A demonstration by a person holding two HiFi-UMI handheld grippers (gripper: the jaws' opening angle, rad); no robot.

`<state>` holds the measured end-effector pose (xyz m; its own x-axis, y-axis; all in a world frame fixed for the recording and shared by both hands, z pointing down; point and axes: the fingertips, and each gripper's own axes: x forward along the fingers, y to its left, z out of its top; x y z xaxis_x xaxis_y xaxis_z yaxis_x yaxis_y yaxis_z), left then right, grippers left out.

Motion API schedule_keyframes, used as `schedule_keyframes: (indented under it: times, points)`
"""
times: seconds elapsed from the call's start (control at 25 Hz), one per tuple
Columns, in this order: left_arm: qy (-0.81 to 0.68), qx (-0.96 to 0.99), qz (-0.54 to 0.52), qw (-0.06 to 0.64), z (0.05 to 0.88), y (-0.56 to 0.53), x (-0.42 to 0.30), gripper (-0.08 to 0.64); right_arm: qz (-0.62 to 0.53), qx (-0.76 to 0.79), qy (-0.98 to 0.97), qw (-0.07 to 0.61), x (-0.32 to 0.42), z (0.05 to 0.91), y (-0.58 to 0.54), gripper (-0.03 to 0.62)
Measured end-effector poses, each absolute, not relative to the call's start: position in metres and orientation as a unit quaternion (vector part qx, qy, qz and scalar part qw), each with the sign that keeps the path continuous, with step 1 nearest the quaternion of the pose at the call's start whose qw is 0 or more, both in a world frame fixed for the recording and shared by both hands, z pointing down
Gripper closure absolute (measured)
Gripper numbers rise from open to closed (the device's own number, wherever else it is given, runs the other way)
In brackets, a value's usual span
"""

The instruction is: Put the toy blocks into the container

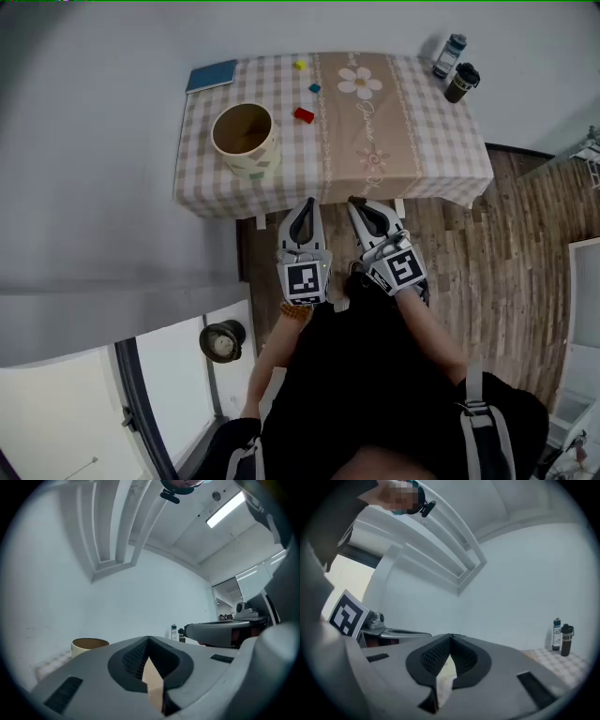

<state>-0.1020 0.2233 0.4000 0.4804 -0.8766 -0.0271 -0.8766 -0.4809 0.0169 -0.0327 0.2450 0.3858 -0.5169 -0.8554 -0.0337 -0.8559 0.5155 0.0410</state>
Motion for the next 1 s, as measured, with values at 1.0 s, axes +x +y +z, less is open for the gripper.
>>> schedule_keyframes:
  times: [1.0]
  points:
    - [-0.534, 0.845, 0.016, 0.010, 0.438, 0.029, -0.026, 0.560, -0.020, -0.450, 0.891, 0.054, 0.042, 0.407, 0.004, 0.586]
